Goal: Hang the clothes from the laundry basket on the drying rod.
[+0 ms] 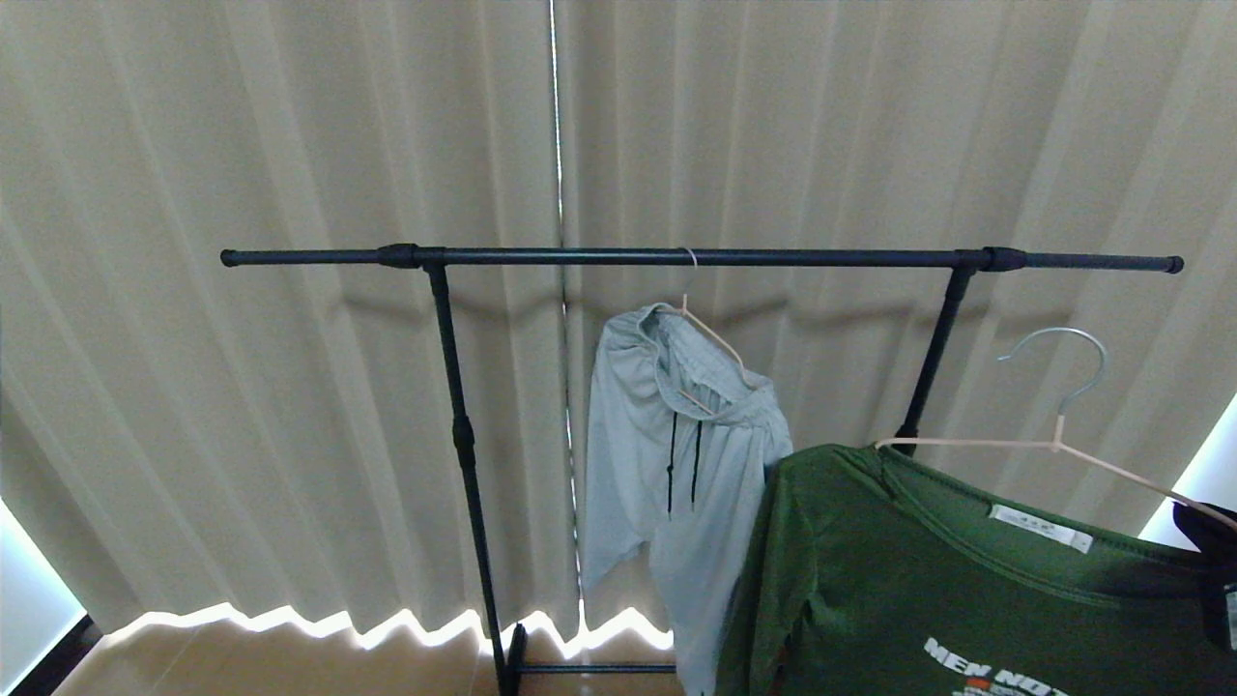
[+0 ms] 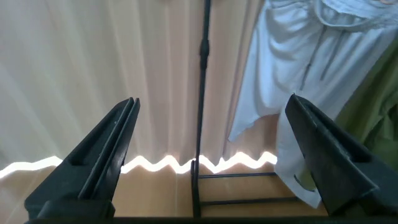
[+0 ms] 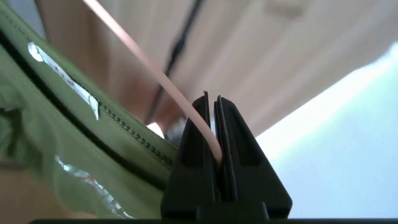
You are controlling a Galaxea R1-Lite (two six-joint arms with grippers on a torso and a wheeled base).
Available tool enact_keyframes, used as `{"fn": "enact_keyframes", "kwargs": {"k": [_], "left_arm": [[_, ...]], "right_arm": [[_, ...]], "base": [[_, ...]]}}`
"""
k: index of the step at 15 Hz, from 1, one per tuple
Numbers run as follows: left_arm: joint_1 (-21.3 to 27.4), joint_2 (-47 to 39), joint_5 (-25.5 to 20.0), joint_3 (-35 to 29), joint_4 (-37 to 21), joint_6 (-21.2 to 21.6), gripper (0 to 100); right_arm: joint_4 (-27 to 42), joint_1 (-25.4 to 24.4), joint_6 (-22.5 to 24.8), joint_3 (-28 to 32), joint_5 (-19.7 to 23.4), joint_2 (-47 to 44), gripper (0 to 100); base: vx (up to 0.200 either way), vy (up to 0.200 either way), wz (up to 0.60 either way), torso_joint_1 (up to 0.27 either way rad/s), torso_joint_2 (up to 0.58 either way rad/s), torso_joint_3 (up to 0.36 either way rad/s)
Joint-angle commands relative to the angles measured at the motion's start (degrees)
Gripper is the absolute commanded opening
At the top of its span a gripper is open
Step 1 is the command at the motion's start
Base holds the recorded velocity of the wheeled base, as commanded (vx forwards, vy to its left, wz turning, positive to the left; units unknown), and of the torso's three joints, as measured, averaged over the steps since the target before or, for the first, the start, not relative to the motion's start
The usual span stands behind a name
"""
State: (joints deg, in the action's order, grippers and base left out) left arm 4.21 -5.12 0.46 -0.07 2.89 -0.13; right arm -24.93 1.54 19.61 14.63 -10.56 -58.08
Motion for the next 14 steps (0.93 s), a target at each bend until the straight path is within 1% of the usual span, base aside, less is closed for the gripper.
{"fn": "enact_keyframes", "kwargs": {"k": [1, 3, 5, 7, 9, 11, 14], "left_arm": [[0.0, -0.2, -0.3, 0.1, 0.0, 0.0, 100], [0.0, -0.2, -1.0, 0.1, -0.1, 0.1, 100], [0.0, -0.2, -3.8, 0.1, -0.1, 1.9, 100], [0.0, -0.1, -4.2, 0.1, -0.3, 3.1, 100], [0.0, -0.2, -4.3, 0.1, -0.5, 3.2, 100], [0.0, -0.2, -4.2, 0.1, -0.5, 3.4, 100], [0.0, -0.2, -4.3, 0.1, -0.5, 3.3, 100]], "right_arm": [[3.7, 3.9, 0.8, 0.6, -1.1, 7.2, 0], [4.0, 8.3, 1.6, 0.8, -4.6, 9.1, 0], [4.2, 11.9, 3.1, 0.1, -5.1, 10.1, 0], [4.5, 12.4, 3.8, 0.4, -5.2, 10.6, 0], [4.8, 12.4, 3.9, 1.5, -6.1, 10.1, 0], [5.0, 12.1, 3.9, 2.8, -6.1, 8.9, 0], [4.8, 12.0, 3.9, 4.6, -5.5, 5.5, 0]], "base": [[0.000, 0.000, 0.00, 0.000, 0.00, 0.000], [0.000, 0.000, 0.00, 0.000, 0.00, 0.000], [0.000, 0.000, 0.00, 0.000, 0.00, 0.000], [0.000, 0.000, 0.00, 0.000, 0.00, 0.000], [0.000, 0.000, 0.00, 0.000, 0.00, 0.000], [0.000, 0.000, 0.00, 0.000, 0.00, 0.000], [0.200, 0.000, 0.00, 0.001, 0.00, 0.009]]}}
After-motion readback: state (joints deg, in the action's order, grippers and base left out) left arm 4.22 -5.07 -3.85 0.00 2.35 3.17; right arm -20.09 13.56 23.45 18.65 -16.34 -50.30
